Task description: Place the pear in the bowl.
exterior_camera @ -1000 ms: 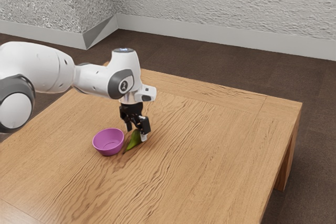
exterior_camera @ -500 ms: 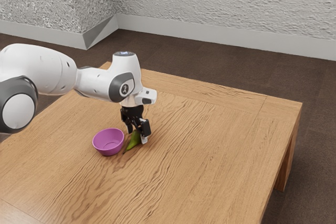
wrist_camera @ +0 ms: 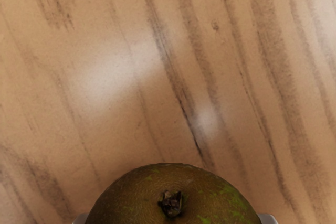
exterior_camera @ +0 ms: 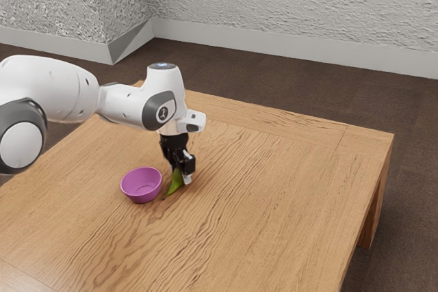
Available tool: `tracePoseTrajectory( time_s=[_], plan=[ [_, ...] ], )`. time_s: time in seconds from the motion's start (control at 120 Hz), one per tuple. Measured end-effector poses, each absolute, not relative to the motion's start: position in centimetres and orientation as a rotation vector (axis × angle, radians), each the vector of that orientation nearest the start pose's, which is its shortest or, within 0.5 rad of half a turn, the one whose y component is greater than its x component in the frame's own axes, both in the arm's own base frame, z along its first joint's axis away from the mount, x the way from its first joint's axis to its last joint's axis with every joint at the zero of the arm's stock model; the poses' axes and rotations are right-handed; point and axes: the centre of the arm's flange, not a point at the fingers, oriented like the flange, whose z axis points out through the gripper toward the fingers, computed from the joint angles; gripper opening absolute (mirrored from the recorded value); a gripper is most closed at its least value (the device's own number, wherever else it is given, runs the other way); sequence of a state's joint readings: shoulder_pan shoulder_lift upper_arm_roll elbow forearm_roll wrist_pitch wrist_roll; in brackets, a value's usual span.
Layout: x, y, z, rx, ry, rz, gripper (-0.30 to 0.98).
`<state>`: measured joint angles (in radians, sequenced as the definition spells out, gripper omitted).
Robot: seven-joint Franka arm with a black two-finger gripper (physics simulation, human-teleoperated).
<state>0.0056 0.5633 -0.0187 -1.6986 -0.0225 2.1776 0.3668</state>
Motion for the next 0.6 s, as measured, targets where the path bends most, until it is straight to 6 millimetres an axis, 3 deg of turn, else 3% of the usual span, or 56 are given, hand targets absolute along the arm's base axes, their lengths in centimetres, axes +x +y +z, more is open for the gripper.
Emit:
tracePoseTrajectory(
  time_s=[0.117,0.375,0.45,0.6],
  plan=[
    [66.7,-1.4,27.7,-3.112,0.591,0.087,0.23],
    [66.7,-2.0,35.7,-3.034,0.616,-0.085,0.17],
    [66.3,-1.0,36.7,-3.021,0.591,-0.097,0.16],
    [65.1,2.2,36.8,-3.017,0.507,-0.068,0.16]
  ],
)
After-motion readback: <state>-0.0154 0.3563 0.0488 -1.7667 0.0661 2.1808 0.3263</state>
